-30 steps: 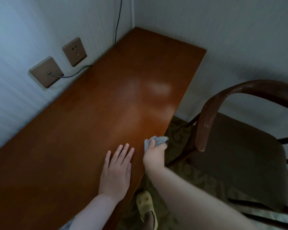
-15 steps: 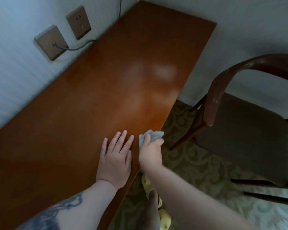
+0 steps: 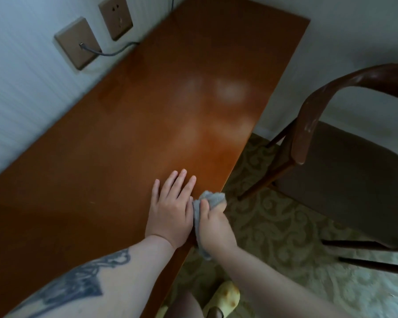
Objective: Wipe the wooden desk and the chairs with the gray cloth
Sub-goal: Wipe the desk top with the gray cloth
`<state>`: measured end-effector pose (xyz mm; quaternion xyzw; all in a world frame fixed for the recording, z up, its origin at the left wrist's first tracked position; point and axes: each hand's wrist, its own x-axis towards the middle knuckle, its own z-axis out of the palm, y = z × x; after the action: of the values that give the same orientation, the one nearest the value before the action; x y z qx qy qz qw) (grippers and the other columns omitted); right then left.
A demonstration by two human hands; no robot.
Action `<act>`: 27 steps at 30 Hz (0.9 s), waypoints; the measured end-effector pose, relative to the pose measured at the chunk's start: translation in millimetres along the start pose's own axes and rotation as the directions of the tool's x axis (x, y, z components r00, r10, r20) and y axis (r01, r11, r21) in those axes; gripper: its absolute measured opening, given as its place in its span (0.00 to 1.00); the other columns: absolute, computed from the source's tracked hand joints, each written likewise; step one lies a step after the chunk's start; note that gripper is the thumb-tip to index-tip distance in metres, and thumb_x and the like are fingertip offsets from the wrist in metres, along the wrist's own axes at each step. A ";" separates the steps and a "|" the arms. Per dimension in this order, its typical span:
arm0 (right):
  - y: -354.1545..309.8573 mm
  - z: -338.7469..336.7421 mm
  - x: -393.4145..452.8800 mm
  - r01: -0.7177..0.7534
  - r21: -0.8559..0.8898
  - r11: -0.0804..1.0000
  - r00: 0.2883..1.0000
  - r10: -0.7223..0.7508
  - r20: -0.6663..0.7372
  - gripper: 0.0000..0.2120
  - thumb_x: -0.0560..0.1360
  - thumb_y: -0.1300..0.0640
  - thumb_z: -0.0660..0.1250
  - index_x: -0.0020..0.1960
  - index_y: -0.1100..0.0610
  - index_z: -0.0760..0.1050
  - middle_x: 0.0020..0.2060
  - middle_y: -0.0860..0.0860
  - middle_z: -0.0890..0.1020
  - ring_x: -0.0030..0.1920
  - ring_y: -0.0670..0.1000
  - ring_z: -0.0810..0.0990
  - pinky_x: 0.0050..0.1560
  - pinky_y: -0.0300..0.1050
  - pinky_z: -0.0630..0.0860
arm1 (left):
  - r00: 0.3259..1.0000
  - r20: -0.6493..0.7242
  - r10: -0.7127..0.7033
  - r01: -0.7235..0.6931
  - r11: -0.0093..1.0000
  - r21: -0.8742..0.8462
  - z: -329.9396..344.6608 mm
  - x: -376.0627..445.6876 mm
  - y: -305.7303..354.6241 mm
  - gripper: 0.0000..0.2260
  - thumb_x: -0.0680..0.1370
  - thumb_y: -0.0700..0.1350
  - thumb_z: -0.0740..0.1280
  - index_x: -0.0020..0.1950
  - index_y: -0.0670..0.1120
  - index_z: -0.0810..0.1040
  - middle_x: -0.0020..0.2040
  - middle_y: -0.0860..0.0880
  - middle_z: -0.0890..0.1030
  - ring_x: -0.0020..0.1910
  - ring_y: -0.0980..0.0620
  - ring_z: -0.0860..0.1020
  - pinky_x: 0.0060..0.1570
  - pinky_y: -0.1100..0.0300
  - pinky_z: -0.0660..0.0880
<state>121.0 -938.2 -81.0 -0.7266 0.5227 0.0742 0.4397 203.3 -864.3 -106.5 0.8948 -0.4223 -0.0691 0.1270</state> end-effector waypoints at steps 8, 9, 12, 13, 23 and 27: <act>-51.2 -42.8 69.2 -0.401 0.062 0.914 0.916 0.402 0.000 0.28 0.82 0.40 0.49 0.71 0.61 0.58 0.63 0.62 0.73 0.62 0.62 0.73 0.55 0.53 0.69 | 0.998 -0.060 0.004 -0.006 1.000 -0.028 -1.9 -1.0 2.1 0.21 0.81 0.50 0.50 0.73 0.52 0.68 0.73 0.50 0.69 0.74 0.50 0.62 0.73 0.46 0.53; -52.5 -42.9 69.7 -0.401 0.080 0.913 0.915 0.403 -0.016 0.28 0.82 0.40 0.49 0.71 0.60 0.58 0.62 0.62 0.73 0.62 0.62 0.73 0.53 0.53 0.68 | 0.998 -0.063 0.008 -0.010 0.999 -0.033 -1.4 -0.5 2.0 0.21 0.81 0.50 0.50 0.73 0.52 0.68 0.73 0.50 0.69 0.74 0.50 0.62 0.74 0.46 0.53; -50.1 -37.4 64.8 -0.381 0.159 0.911 0.917 0.394 -0.057 0.27 0.81 0.38 0.48 0.71 0.58 0.58 0.61 0.61 0.74 0.60 0.62 0.74 0.57 0.56 0.70 | 0.997 -0.073 0.011 -0.015 0.999 -0.051 -1.0 -0.1 1.7 0.21 0.81 0.49 0.51 0.72 0.51 0.69 0.73 0.49 0.69 0.74 0.49 0.62 0.74 0.44 0.54; -49.0 -35.2 58.5 -0.367 0.180 0.913 0.920 0.384 -0.074 0.27 0.81 0.39 0.48 0.71 0.57 0.57 0.60 0.61 0.74 0.59 0.62 0.74 0.57 0.56 0.70 | 0.997 -0.074 0.020 -0.024 0.998 -0.050 -1.2 -2.2 1.9 0.21 0.81 0.49 0.51 0.72 0.50 0.69 0.73 0.48 0.69 0.74 0.49 0.61 0.74 0.44 0.54; -0.1 22.6 -63.9 -0.043 -0.222 0.974 0.995 0.062 0.081 0.22 0.83 0.51 0.50 0.74 0.61 0.55 0.65 0.63 0.68 0.59 0.62 0.74 0.58 0.57 0.74 | 0.997 -0.010 0.082 -0.080 0.988 0.131 -14.2 -117.8 -22.4 0.22 0.81 0.48 0.48 0.72 0.47 0.69 0.73 0.48 0.68 0.75 0.48 0.60 0.74 0.46 0.55; -11.9 29.0 -56.0 -0.166 -0.169 0.972 0.986 0.166 -0.012 0.27 0.83 0.49 0.54 0.77 0.58 0.49 0.67 0.63 0.69 0.59 0.61 0.76 0.57 0.56 0.76 | 1.000 -0.013 0.018 -0.017 0.995 0.095 -14.3 -156.3 -35.5 0.21 0.81 0.49 0.49 0.72 0.48 0.69 0.72 0.49 0.70 0.74 0.48 0.64 0.73 0.47 0.56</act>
<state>116.2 -877.7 -60.0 -0.7148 0.5729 0.1559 0.3694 133.8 -719.3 -100.4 0.8965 -0.4322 -0.0417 0.0881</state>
